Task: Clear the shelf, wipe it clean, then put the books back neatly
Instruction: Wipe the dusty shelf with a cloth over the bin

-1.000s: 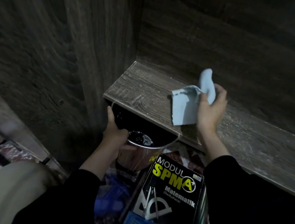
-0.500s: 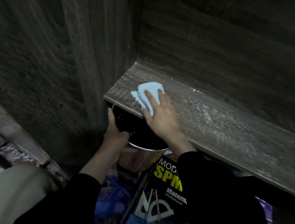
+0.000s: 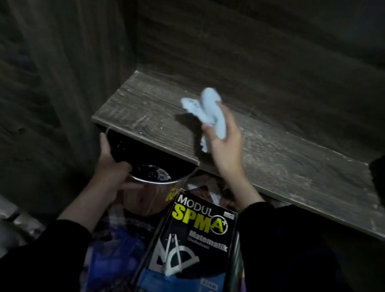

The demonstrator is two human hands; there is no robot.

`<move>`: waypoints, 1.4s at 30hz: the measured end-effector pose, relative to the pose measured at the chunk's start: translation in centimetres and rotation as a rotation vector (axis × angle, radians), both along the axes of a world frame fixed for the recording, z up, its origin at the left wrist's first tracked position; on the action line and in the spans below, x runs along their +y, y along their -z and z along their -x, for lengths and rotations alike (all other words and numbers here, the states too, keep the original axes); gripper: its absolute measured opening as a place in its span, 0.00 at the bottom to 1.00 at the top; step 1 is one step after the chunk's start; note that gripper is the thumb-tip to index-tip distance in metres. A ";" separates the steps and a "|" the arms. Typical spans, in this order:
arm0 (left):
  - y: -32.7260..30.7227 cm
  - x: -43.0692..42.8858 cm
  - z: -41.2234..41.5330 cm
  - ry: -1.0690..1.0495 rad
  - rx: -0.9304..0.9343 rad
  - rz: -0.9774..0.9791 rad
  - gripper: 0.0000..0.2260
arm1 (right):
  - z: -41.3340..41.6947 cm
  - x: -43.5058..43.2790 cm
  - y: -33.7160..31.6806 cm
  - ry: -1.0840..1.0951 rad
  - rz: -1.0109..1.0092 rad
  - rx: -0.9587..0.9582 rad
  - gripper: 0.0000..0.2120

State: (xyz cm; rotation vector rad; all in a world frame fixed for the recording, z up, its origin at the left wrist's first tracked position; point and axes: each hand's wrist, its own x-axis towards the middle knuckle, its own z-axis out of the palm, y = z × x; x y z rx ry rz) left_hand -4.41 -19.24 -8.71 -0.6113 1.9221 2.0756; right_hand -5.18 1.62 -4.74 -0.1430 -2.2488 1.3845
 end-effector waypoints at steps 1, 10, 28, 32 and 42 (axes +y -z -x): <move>0.1 0.0 0.1 -0.001 -0.005 -0.008 0.43 | -0.4 2.2 0.1 0.107 -0.027 0.018 0.23; 0.8 0.2 0.6 -0.004 -0.013 -0.024 0.44 | -11.6 23.4 1.1 0.843 -0.442 -0.353 0.29; 0.3 0.4 0.4 0.009 -0.019 -0.029 0.42 | -12.0 20.6 1.2 0.710 -0.498 -0.245 0.25; 0.5 0.2 0.6 0.012 -0.016 -0.026 0.43 | -14.7 23.6 1.8 0.936 -0.437 -0.408 0.25; 0.9 0.2 0.9 0.005 -0.019 -0.015 0.43 | -7.2 27.5 0.7 0.729 -0.527 -0.793 0.28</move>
